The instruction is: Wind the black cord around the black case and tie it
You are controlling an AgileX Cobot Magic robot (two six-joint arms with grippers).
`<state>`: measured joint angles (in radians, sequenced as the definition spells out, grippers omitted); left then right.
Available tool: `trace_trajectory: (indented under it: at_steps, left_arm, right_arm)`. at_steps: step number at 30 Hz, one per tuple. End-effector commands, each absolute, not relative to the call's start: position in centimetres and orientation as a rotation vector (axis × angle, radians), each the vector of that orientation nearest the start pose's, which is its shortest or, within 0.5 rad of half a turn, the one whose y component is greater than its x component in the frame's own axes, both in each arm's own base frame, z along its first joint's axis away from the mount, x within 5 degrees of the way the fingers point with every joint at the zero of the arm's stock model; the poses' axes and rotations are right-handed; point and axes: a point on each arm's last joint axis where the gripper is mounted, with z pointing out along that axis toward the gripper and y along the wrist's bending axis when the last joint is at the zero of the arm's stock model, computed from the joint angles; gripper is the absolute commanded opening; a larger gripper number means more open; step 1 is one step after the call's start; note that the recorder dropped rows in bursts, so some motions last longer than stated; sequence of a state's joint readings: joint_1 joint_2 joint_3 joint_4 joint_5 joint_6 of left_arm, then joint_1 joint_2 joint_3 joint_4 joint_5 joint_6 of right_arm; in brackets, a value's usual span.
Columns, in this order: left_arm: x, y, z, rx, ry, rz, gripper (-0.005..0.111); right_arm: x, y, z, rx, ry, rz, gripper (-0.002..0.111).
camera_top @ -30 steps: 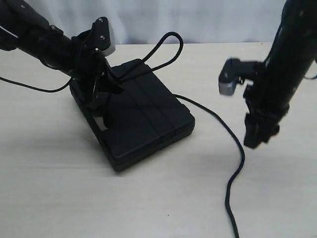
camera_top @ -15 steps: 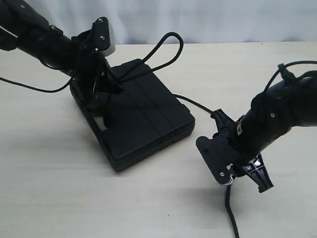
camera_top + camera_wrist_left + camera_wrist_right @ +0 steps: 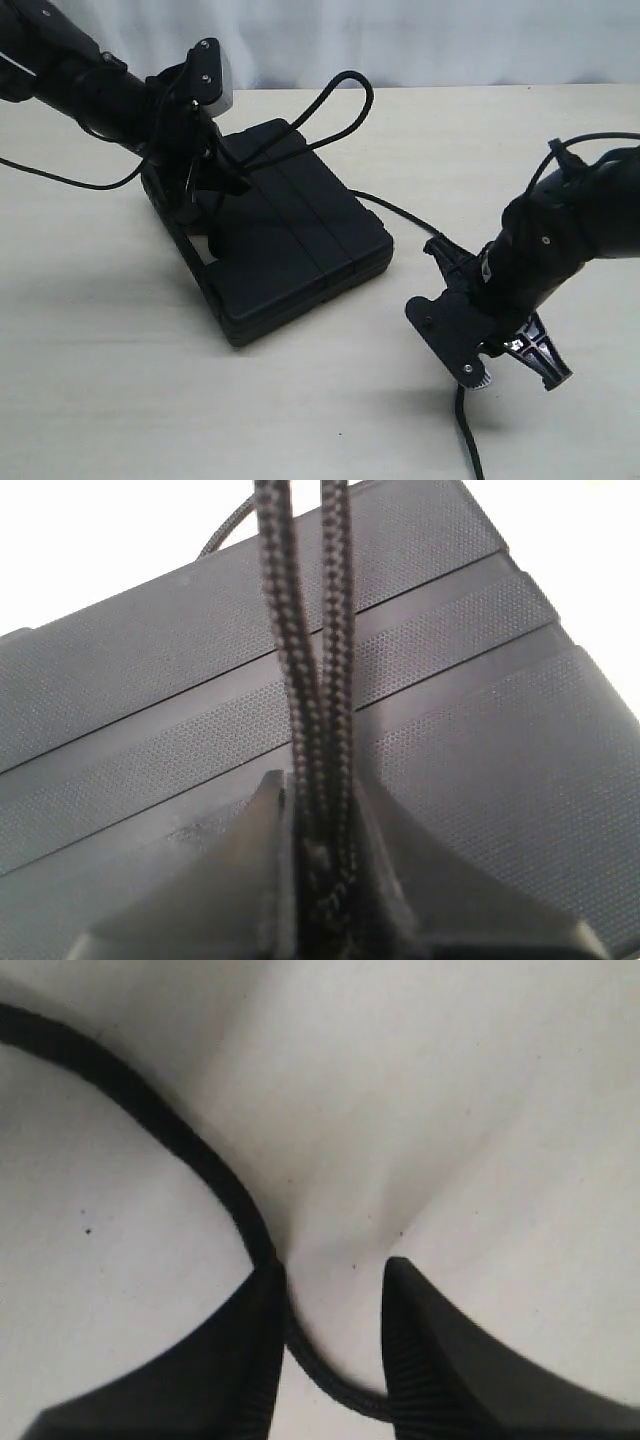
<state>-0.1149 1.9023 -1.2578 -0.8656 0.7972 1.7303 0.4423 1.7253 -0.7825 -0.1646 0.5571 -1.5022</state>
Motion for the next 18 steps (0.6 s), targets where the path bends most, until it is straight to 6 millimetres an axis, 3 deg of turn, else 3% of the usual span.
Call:
trace_trajectory:
  at_steps: [1, 14, 16, 18]
  left_arm:
    - [37.5, -9.4, 20.0, 1.494, 1.975, -0.416, 0.0]
    - [37.5, -9.4, 20.0, 1.494, 1.975, -0.416, 0.0]
    - [37.5, -9.4, 20.0, 1.494, 1.975, -0.416, 0.0]
    - [37.4, -9.4, 20.0, 1.496, 1.974, -0.418, 0.0]
  right_arm:
    - [24.5, 10.6, 13.7, -2.7, 1.579, -0.209, 0.031]
    - [24.3, 10.8, 10.4, -2.664, 1.542, -0.201, 0.031]
    - [24.3, 10.9, 10.3, -2.663, 1.55, -0.194, 0.025]
    - [24.3, 11.0, 10.6, -2.606, 1.606, -0.173, 0.009]
